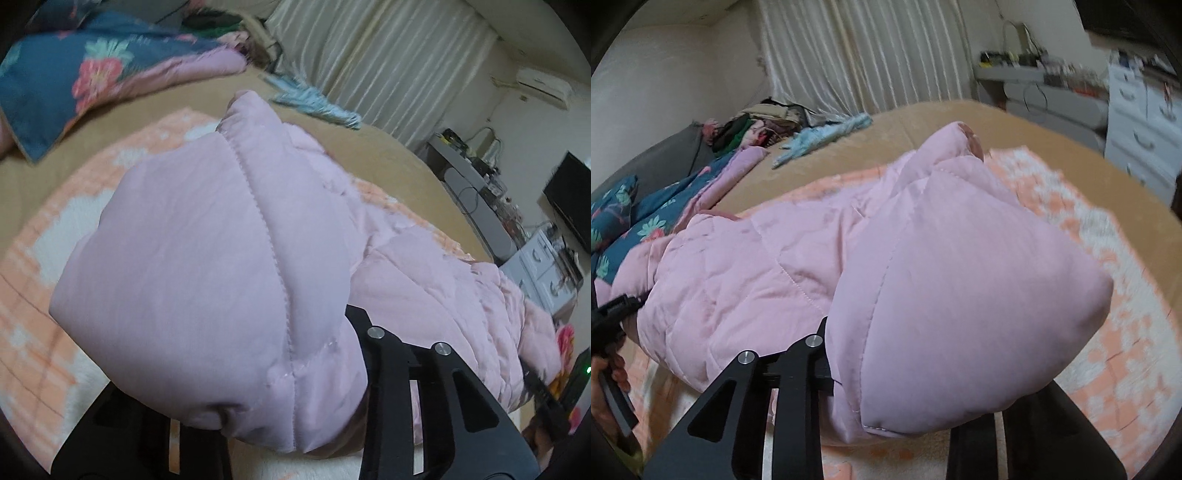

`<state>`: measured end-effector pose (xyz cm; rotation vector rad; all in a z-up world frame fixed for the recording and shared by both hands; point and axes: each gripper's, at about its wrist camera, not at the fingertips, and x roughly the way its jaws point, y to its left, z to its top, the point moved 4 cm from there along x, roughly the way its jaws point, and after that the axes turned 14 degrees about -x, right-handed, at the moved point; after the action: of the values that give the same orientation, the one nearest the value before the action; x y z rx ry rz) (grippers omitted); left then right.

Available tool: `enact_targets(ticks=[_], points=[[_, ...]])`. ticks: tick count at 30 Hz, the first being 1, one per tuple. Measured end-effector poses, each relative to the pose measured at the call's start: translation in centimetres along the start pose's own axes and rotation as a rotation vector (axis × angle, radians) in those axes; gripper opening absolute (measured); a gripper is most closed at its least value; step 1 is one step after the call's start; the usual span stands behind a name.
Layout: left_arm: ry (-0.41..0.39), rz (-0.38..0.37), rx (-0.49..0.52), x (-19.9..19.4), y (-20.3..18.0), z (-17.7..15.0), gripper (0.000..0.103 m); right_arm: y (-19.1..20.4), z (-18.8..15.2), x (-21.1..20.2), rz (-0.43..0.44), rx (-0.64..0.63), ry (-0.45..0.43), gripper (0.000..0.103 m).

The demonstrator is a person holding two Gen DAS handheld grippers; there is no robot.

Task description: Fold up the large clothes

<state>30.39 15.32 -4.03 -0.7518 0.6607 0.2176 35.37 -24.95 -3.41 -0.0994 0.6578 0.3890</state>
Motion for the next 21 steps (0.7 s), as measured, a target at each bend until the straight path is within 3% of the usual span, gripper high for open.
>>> enact_targets(ticks=[9,21], points=[[-0.058,-0.028,0.108,-6.5,-2.0,0.3,0.025,3.2,1.6,-7.2,0.009,-0.146,-0.094,0.024],[-0.014,-0.005,0.132,-11.2,1.5,-3.5,0.026,4.7,-3.9,-13.0,0.015,-0.156,-0.067,0.025]])
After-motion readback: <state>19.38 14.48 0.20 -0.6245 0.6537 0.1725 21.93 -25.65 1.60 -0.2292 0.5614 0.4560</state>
